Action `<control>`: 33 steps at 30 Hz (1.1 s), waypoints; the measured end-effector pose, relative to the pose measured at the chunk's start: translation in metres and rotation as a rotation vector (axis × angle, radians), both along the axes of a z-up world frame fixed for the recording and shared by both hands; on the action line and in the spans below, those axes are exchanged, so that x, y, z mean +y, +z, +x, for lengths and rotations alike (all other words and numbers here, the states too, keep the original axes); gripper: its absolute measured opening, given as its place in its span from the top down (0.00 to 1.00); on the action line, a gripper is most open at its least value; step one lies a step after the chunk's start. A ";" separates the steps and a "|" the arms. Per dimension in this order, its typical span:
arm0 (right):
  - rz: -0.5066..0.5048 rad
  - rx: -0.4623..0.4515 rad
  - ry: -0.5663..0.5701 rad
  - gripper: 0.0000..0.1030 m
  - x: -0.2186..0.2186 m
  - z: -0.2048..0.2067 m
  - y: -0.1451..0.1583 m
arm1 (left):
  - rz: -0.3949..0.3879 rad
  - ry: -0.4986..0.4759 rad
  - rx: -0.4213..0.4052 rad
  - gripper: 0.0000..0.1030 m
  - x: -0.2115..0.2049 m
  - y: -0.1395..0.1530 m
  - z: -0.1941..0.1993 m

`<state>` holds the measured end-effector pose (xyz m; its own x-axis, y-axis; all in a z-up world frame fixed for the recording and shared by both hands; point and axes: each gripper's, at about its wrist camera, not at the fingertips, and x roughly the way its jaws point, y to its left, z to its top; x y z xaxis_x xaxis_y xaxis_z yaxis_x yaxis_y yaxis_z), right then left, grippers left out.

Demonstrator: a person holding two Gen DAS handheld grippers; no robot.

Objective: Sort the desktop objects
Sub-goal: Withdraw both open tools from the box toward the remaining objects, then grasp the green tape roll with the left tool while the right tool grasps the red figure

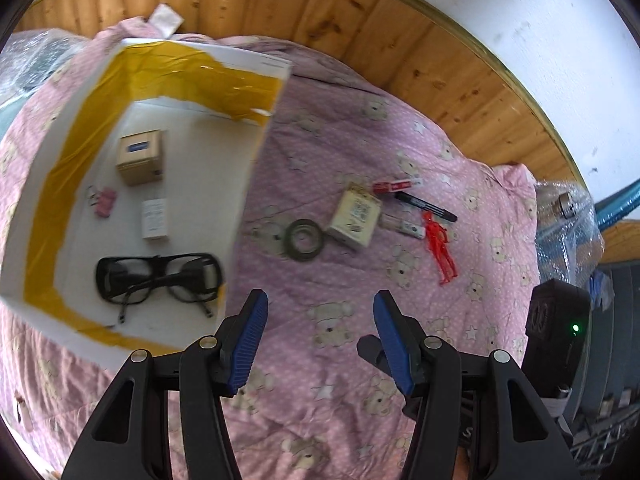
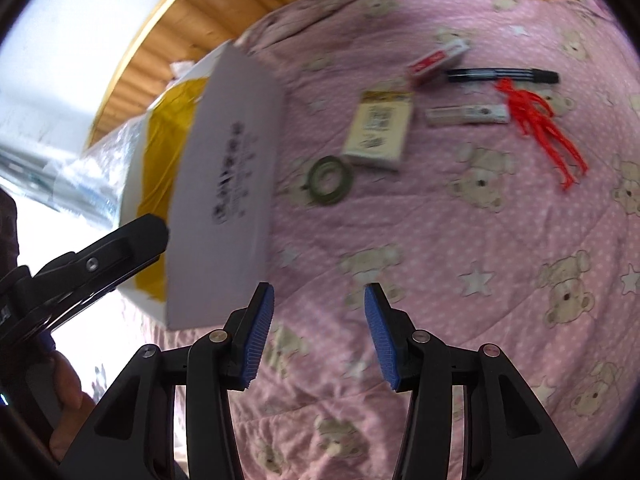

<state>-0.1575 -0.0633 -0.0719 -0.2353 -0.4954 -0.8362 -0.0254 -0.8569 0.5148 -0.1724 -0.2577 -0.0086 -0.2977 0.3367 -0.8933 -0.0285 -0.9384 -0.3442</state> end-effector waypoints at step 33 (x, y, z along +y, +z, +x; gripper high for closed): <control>0.294 0.012 -0.150 0.51 0.146 -0.093 -0.062 | -0.135 -0.080 -0.105 0.35 0.056 -0.135 -0.098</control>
